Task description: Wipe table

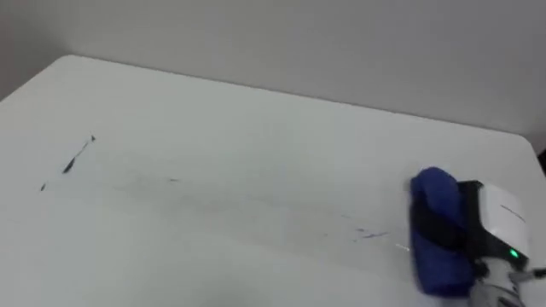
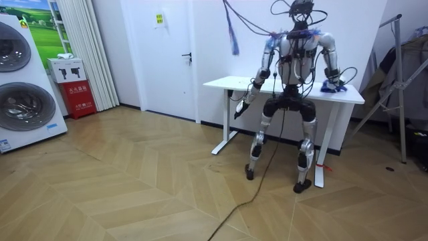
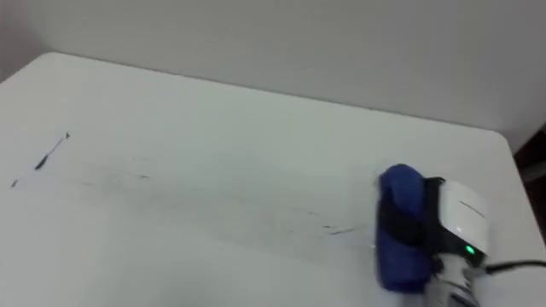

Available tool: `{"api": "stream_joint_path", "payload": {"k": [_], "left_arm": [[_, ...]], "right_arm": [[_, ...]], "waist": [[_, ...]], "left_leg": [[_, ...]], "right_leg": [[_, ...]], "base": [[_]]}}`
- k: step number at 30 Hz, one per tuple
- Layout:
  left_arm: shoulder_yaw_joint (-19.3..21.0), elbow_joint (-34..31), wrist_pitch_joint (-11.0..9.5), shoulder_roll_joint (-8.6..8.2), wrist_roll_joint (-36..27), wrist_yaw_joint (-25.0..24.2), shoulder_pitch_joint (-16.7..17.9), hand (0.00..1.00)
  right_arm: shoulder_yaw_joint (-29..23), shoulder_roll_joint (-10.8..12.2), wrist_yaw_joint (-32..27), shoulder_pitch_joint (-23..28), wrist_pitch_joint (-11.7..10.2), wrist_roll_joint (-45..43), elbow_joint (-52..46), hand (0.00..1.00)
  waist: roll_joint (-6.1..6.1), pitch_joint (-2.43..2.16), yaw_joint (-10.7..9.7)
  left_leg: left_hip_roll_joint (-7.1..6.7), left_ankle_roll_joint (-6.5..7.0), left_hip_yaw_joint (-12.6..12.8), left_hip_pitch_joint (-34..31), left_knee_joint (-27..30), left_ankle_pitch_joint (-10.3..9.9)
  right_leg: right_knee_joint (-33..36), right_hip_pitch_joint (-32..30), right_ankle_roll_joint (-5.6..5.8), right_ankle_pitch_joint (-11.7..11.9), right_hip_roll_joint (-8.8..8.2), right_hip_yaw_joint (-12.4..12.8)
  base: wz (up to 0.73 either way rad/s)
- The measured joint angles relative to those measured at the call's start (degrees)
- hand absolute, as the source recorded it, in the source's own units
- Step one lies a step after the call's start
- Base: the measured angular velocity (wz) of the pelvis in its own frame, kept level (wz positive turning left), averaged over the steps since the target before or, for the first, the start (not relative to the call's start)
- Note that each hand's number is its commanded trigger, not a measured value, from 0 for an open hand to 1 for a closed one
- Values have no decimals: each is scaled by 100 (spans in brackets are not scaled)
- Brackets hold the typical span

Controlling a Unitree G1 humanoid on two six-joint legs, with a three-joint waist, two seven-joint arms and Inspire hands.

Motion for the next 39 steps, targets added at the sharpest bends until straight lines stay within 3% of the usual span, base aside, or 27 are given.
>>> {"api": "stream_joint_path", "payload": {"k": [1,3,4,5,6,8,10,12,14,17,19,22,26,29,30,32,35,36,38,39], "left_arm": [[0,1,0,0,-30,1,24,0],[-59,38,34,-35,-85,42,62,0],[-55,36,64,-71,-87,63,79,0],[-69,44,127,-106,-154,99,102,0],[-89,47,148,-95,-356,133,106,0],[-115,46,182,-103,-593,177,78,0],[-113,12,255,-124,-713,176,73,0],[-35,-50,268,-120,-773,191,113,0],[-6,-156,252,-117,-770,186,141,0],[294,-247,181,-71,-598,159,148,0],[300,-262,15,30,-522,160,126,0],[297,-261,-40,134,-452,163,160,0],[187,-268,-31,82,-679,199,172,0],[-61,-266,-21,-29,-725,216,112,0],[-154,-269,-21,-101,-752,217,22,0],[-268,-272,-20,-152,-729,206,-82,0],[-412,-451,28,-171,-730,140,-128,0],[-457,-573,65,-174,-764,85,-108,0],[-453,-783,133,-182,-759,32,26,0],[-426,-774,180,-178,-761,21,92,0]], "right_arm": [[9,30,85,-79,89,11,-7,100],[243,184,443,-541,470,-179,-3,100],[337,269,550,-676,520,-288,-33,100],[653,266,728,-962,607,-485,-71,100],[1011,351,870,-1215,597,-618,-106,100],[1374,487,1013,-1363,500,-746,-177,100],[1449,572,1013,-1361,407,-820,-204,100],[1384,567,883,-1135,200,-801,-172,100],[1227,555,618,-857,-46,-722,-156,100],[696,528,201,-247,-403,-527,-166,100],[434,489,1,-53,-459,-324,-109,100],[290,394,-127,144,-437,-273,-71,100],[473,373,-20,70,-115,-164,-217,100],[850,404,378,-134,442,-237,-605,100],[1101,398,682,-304,715,-389,-790,100],[1631,412,1140,-597,945,-707,-1113,100],[2347,578,1834,-1182,963,-1238,-1384,100],[2463,631,2007,-1295,949,-1356,-1421,100],[2446,664,2134,-1424,940,-1424,-1438,100],[2407,663,2112,-1441,917,-1395,-1340,100]], "waist": [[-4,-1,56],[109,-4,469],[211,-38,562],[236,-37,713],[208,-26,770],[203,-22,825],[206,-34,779],[157,-55,422],[154,-65,196],[46,-95,-76],[-21,-64,-126],[-72,-78,-103],[-19,-79,35],[-16,-67,113],[-12,-54,299],[-38,-5,560],[-91,66,786],[-109,68,852],[-112,74,955],[-77,109,947]], "left_leg": [[-107,54,-9,34,-1,-66],[-271,173,-109,225,-79,-247],[-296,166,-173,228,-107,-290],[-351,145,-161,204,-196,-347],[-400,165,-150,157,-284,-336],[-431,197,-149,142,-376,-310],[-489,232,-188,146,-487,-260],[-609,303,-395,177,-693,-145],[-690,335,-490,280,-831,-102],[-806,382,-623,450,-962,-114],[-864,424,-635,506,-985,-111],[-898,485,-629,571,-999,-152],[-922,513,-520,704,-1054,-173],[-905,482,-501,702,-1063,-181],[-889,477,-484,698,-1067,-185],[-842,458,-494,672,-1066,-193],[-820,427,-727,512,-1061,-180],[-826,421,-837,464,-1061,-174],[-845,458,-899,392,-1065,-151],[-856,476,-899,381,-1061,-133]], "right_leg": [[-29,-24,-36,33,31,88],[-250,-152,-145,272,285,613],[-305,-209,-168,346,341,711],[-405,-346,-178,516,435,951],[-517,-429,-157,697,495,1062],[-650,-453,-210,794,633,1148],[-707,-436,-236,811,643,1179],[-806,-335,-204,787,558,1071],[-894,-185,-156,749,521,1053],[-1032,88,-68,692,466,1048],[-1088,165,-38,700,443,1070],[-1083,240,-38,700,484,1058],[-1066,284,-67,719,489,1060],[-1050,239,-100,741,517,1078],[-1004,150,-140,767,546,1080],[-977,50,-195,803,625,1056],[-996,-45,-236,782,678,944],[-1002,-38,-244,765,672,867],[-1006,-80,-242,761,656,821],[-1006,-83,-242,762,654,765]], "base": [[-67],[-115],[-131],[-101],[-92],[-34],[11],[43],[40],[29],[11],[-2],[-14],[-13],[-35],[-35],[9],[39],[21],[5]]}}
